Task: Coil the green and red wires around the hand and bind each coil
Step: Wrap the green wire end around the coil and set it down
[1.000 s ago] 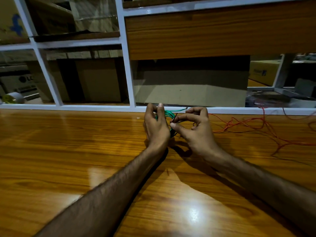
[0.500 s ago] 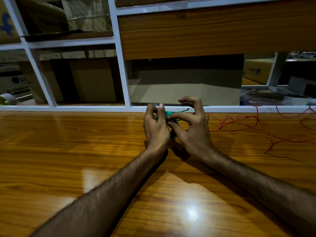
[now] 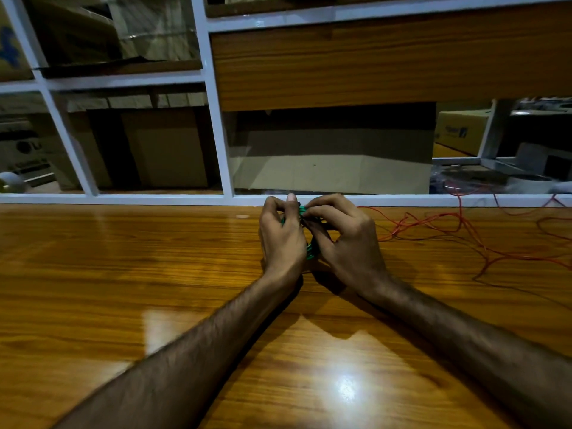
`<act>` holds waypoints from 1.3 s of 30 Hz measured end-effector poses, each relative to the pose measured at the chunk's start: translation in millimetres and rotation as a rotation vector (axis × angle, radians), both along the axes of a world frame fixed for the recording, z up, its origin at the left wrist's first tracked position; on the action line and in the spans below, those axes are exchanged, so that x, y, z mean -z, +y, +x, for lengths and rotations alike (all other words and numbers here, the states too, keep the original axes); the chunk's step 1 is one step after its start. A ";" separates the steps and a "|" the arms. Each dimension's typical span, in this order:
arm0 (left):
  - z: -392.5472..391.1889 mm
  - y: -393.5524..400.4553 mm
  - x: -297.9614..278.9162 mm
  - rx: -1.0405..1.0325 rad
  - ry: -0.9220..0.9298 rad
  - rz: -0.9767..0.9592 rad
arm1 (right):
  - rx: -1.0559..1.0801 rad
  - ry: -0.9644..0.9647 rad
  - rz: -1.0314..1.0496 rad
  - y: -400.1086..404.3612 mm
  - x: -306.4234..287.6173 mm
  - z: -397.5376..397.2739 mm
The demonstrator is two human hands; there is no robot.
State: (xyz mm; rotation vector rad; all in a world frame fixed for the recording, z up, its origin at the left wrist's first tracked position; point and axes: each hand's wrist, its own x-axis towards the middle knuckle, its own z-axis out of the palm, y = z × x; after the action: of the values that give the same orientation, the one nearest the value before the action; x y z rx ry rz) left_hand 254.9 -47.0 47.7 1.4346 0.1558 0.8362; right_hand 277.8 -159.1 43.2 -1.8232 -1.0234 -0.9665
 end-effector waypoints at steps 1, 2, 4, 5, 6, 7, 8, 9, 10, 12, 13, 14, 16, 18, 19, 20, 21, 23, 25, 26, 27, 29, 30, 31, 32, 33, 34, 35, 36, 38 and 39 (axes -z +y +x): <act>-0.6 -0.4 -0.5 0.007 -0.003 -0.007 | -0.003 -0.006 -0.003 -0.7 0.2 0.2; -1.0 -1.0 -1.4 0.012 -0.005 -0.016 | -0.004 -0.015 -0.003 -1.4 -0.3 0.3; -2.3 -2.8 -3.2 0.018 -0.008 -0.035 | 0.003 -0.039 0.003 -1.7 -1.9 0.1; -2.7 -3.9 -3.8 0.017 -0.013 -0.045 | 0.007 -0.047 0.005 -1.8 -2.6 -0.4; -3.1 -5.0 -4.4 0.016 -0.017 -0.057 | 0.008 -0.047 0.008 -1.7 -2.9 -0.8; -3.8 -5.9 -5.2 0.016 -0.017 -0.071 | 0.007 -0.042 0.010 -1.7 -2.9 -1.4; -3.7 -6.3 -5.6 0.013 -0.013 -0.083 | 0.004 -0.035 0.011 -1.5 -2.8 -1.9; -3.6 -6.6 -5.7 0.010 -0.003 -0.096 | 0.000 -0.029 0.010 -1.5 -2.4 -2.4; -3.1 -6.8 -5.5 0.001 0.011 -0.111 | -0.005 -0.025 0.007 -1.4 -2.2 -2.7; -2.6 -7.9 -5.5 -0.020 0.044 -0.149 | -0.016 -0.031 0.000 -0.9 -1.9 -3.3; -3.1 -8.7 -6.1 -0.025 0.061 -0.172 | -0.020 -0.038 -0.001 -0.7 -1.6 -3.7; -3.6 -9.7 -6.4 -0.026 0.080 -0.197 | -0.023 -0.042 -0.002 -0.7 -1.1 -3.8; -5.5 -12.4 -6.3 -0.019 0.122 -0.235 | -0.021 -0.045 -0.009 -0.8 0.4 -3.4; -6.2 -13.4 -5.7 -0.006 0.164 -0.247 | -0.012 -0.051 -0.015 -0.5 2.4 -2.2; -7.1 -13.9 -6.2 0.001 0.171 -0.259 | -0.007 -0.053 -0.015 -0.5 3.0 -2.0; -7.7 -13.9 -6.8 0.006 0.173 -0.275 | -0.006 -0.053 -0.011 -0.2 3.1 -1.6; -8.5 -13.7 -7.5 0.010 0.172 -0.291 | -0.006 -0.052 -0.006 -0.1 2.9 -1.7; -7.7 -11.6 -9.2 0.030 0.183 -0.327 | -0.006 -0.038 0.012 1.1 2.2 -3.0; -7.0 -9.8 -11.3 0.074 0.177 -0.380 | -0.015 0.027 0.072 3.8 1.2 -5.7; -7.6 -9.3 -13.2 0.095 0.171 -0.404 | -0.025 0.081 0.119 5.6 0.4 -6.8; -7.6 -8.1 -14.3 0.107 0.169 -0.418 | -0.039 0.147 0.170 7.8 -0.7 -8.3; -6.2 -5.8 -15.2 0.115 0.164 -0.424 | -0.081 0.274 0.259 11.2 -3.7 -11.0; -6.0 -4.8 -15.3 0.115 0.160 -0.419 | -0.102 0.321 0.293 12.7 -5.2 -11.6; -6.1 -4.0 -15.1 0.113 0.155 -0.409 | -0.120 0.363 0.319 13.5 -6.7 -12.6; -6.4 -3.7 -15.4 0.114 0.151 -0.405 | -0.135 0.406 0.342 14.0 -7.9 -13.4; -6.3 -3.1 -15.2 0.116 0.145 -0.403 | -0.147 0.449 0.362 14.1 -8.7 -14.4; -6.2 -3.0 -15.6 0.118 0.136 -0.400 | -0.157 0.485 0.382 14.0 -9.3 -15.0; -5.7 -2.7 -15.5 0.117 0.127 -0.392 | -0.165 0.516 0.401 14.0 -9.7 -15.0; -5.9 -2.7 -16.0 0.115 0.123 -0.381 | -0.173 0.545 0.420 13.8 -10.2 -15.0; -6.0 -1.8 -16.2 0.112 0.120 -0.357 | -0.199 0.599 0.455 13.7 -11.5 -15.8; -6.2 -1.1 -16.0 0.115 0.118 -0.346 | -0.210 0.619 0.467 13.7 -12.3 -16.5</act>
State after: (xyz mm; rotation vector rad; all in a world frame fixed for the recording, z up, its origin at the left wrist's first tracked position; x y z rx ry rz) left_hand 248.7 -48.1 63.7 1.1548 0.2903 0.5976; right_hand 261.3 -145.4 55.5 -1.4409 -0.5292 -0.4134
